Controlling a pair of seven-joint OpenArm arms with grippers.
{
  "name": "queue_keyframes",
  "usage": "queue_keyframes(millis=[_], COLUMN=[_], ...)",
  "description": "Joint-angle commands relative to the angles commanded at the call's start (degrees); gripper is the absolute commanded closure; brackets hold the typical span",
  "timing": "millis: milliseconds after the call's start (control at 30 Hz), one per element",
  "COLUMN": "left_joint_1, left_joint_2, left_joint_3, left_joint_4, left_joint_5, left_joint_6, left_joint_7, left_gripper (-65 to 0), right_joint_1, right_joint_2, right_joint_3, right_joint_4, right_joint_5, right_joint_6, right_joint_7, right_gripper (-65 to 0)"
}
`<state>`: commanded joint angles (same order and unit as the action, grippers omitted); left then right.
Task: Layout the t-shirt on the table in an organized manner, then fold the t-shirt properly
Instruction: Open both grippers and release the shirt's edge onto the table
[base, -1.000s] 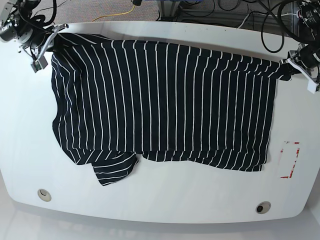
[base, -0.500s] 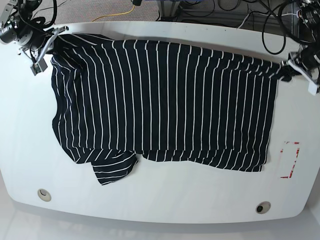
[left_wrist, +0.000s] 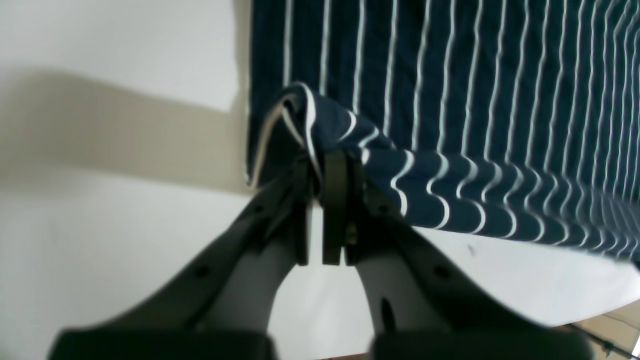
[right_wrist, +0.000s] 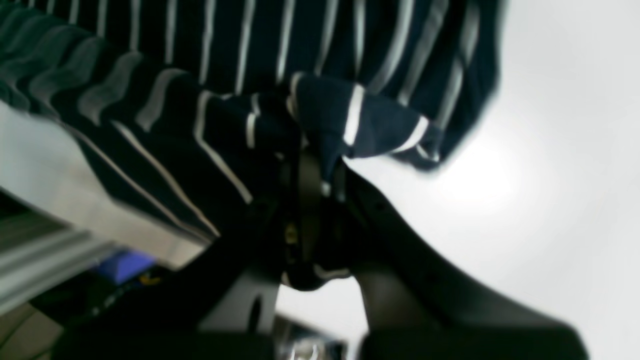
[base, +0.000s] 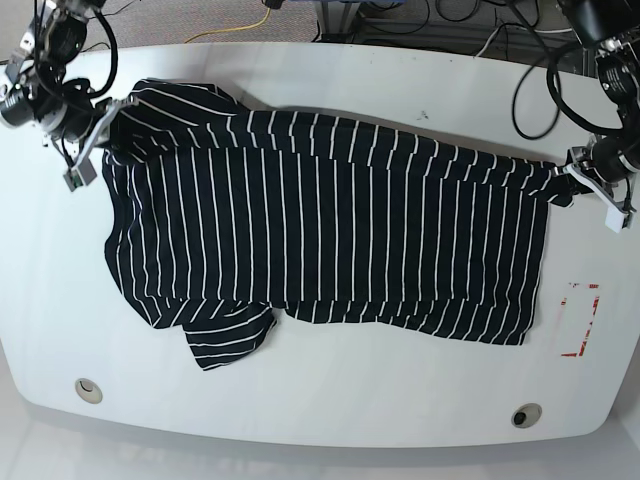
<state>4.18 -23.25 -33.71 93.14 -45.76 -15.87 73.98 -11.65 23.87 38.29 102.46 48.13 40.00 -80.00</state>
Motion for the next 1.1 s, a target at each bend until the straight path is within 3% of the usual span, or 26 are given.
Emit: queue_keyframes(millis=[500,767,933,1033,1100], left_joint_1=[-6.2,-10.7,-11.4,-11.5,-11.5], left_joint_2=[0.0,0.0,0.0,-0.3,-0.3], left_joint_3=[1.0,4.4,7.1,8.4,9.1], left_joint_4=[-10.8,-15.2,-15.6,-15.6,-15.6], left_joint_5=[0.0,0.1,0.1,0.2,1.0], left_joint_6=[0.2,0.2,0.2,0.2,0.2], left_joint_7=[-0.4,-0.5,-2.6,-3.2,-3.3], left_gripper=[-0.3,-0.3,-0.4,-0.6,-0.6], right_joint_1=[9.1,10.5,11.1,12.2,12.5], right_joint_2=[1.0,2.5,2.0,0.6,0.3], right_joint_3=[-0.2,-4.1,-4.5,-4.5,-4.5], right_joint_4=[-12.7,-15.1,-15.2,-15.2,-15.2], right_joint_5=[-0.1,-0.3,-4.3,-8.0,-10.8], right_joint_6=[0.0,0.0,0.0,0.0,0.0], right_joint_7=[0.0,2.3,2.4,2.6,2.7], right_gripper=[-1.4,-1.7,-2.1,-5.9,-16.0])
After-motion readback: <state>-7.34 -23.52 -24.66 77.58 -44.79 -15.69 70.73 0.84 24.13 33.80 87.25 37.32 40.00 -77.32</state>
